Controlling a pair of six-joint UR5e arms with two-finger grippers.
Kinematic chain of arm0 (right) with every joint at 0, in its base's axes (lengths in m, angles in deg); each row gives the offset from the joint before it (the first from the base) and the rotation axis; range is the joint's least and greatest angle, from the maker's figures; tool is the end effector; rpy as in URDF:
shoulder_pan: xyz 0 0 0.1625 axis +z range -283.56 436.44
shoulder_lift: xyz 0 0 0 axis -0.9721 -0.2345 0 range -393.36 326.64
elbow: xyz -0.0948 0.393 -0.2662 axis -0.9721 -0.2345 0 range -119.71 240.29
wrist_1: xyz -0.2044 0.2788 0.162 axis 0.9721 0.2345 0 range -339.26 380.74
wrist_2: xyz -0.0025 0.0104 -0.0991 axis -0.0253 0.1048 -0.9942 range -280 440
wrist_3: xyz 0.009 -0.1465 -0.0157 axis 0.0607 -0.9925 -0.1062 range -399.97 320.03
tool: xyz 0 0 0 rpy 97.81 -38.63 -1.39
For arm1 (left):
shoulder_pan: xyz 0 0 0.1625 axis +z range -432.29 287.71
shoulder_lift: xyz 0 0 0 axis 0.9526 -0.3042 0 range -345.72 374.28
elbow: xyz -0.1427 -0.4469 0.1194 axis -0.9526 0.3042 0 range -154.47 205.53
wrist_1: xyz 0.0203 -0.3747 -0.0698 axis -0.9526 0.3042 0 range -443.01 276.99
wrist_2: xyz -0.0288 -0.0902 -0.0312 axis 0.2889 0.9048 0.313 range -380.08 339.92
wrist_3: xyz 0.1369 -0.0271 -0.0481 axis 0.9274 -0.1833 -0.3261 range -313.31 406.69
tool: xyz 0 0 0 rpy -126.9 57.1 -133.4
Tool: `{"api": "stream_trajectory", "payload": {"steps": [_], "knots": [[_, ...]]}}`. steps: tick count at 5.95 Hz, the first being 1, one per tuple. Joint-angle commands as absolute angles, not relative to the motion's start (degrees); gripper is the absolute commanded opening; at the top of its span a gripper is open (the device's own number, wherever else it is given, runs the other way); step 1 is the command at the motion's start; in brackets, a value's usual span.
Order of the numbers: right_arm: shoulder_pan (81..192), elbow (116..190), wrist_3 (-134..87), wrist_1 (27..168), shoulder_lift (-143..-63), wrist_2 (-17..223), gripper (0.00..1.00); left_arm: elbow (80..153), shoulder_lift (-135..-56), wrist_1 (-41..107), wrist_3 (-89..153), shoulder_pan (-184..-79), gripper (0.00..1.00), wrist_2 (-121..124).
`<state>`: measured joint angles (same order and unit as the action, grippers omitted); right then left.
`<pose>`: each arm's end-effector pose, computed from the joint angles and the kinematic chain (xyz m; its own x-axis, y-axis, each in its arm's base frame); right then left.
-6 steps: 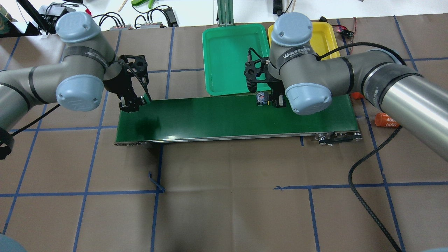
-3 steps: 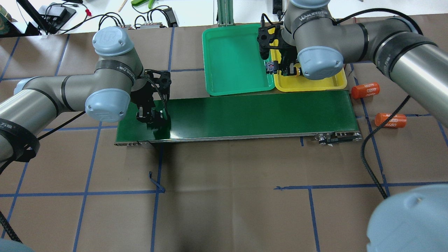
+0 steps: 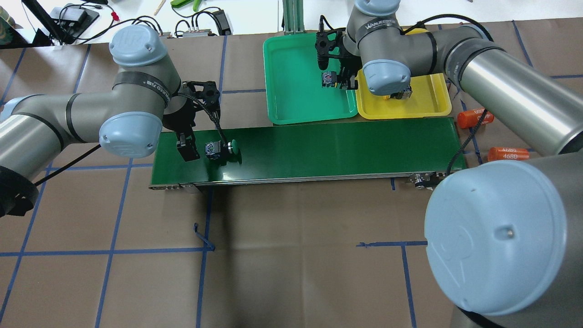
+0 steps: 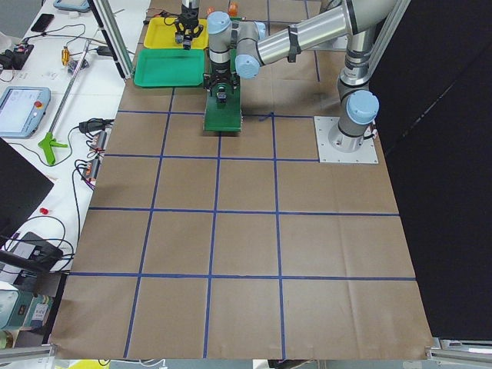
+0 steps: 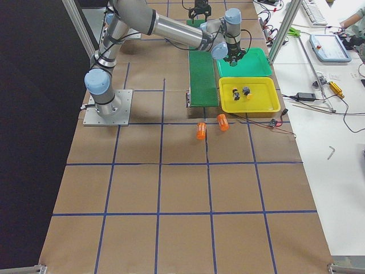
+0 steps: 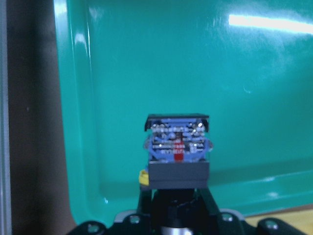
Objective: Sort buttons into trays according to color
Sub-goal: 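Release the button into the green tray while the left gripper rises away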
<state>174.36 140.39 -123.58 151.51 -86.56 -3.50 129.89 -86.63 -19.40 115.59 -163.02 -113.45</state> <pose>0.2507 -0.7132 0.2697 0.0239 -0.9738 0.2261 -0.9891 -0.0558 -0.1360 -0.1312 -0.5160 0.3398 -0.3475 0.9369 -0.0394 0.9359 0.3491 0.0479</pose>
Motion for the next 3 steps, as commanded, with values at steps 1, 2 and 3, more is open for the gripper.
{"api": "stream_trajectory", "payload": {"steps": [1, 2, 3], "knots": [[175.3, 140.2, -122.5, 153.0, -84.2, 3.8, 0.99, 128.5, -79.4, -10.9, 93.5, -162.4, 0.96, -113.9], [175.2, 139.6, -121.9, 151.3, -86.5, 2.1, 1.0, 124.7, -76.6, -2.9, 84.6, -162.2, 0.96, -113.9], [175.2, 139.7, -121.8, 140.2, -92.1, -1.6, 1.0, 120.0, -76.2, 3.7, 74.4, -162.3, 0.96, -113.9]]}}
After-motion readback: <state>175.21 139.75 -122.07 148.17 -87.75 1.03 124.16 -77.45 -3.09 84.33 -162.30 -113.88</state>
